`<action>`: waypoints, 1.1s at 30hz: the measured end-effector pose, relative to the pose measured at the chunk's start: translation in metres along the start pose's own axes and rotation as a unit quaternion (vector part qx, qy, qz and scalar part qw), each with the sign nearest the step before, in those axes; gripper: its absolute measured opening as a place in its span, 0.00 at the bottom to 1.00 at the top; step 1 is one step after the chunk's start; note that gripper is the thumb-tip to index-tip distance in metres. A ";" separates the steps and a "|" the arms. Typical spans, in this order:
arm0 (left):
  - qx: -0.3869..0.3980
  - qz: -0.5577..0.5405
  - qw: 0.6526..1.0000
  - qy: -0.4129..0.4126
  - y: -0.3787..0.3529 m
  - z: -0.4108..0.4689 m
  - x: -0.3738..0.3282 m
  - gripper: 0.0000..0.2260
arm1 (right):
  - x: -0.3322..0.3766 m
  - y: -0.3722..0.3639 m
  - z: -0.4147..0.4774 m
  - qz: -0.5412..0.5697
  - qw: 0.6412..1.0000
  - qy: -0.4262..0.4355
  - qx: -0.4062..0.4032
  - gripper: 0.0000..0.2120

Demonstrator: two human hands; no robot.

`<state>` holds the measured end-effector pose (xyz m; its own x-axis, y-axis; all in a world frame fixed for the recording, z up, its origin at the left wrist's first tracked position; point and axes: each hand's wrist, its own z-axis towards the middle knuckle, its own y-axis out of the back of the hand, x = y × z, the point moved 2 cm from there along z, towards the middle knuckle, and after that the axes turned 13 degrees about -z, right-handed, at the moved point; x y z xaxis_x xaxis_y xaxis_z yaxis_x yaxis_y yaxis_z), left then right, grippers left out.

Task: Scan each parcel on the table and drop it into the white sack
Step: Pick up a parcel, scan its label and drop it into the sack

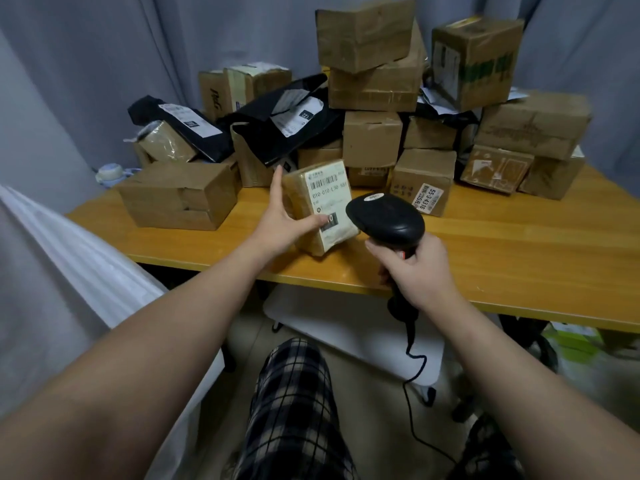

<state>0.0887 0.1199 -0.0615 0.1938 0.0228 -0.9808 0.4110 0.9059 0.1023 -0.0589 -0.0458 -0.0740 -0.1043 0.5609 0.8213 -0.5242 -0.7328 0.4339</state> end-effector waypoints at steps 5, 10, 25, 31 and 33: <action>-0.006 -0.006 1.000 0.022 0.001 0.000 -0.007 0.50 | 0.011 0.000 -0.001 0.043 0.999 -0.010 -0.009 0.07; -0.001 -0.007 0.999 0.033 0.001 0.002 -0.009 0.50 | 0.012 -0.001 -0.002 0.025 1.000 0.010 0.005 0.08; -0.025 -0.019 0.999 0.005 -0.004 -0.006 -0.003 0.50 | 0.012 -0.007 0.003 0.048 0.999 -0.004 0.012 0.06; -0.082 -0.057 0.993 -0.063 0.016 -0.036 -0.007 0.55 | 0.042 -0.033 0.003 0.045 0.997 0.030 0.047 0.06; -0.089 -0.064 0.991 -0.075 0.035 -0.053 -0.007 0.55 | 0.054 -0.050 0.000 0.043 0.996 0.044 0.069 0.05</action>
<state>0.0545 0.1743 -0.0594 0.2851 -0.1477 -0.9470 0.2799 0.9578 -0.0651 -0.0385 0.0213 -0.0517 -0.2217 0.5203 0.8247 -0.3895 -0.8226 0.4143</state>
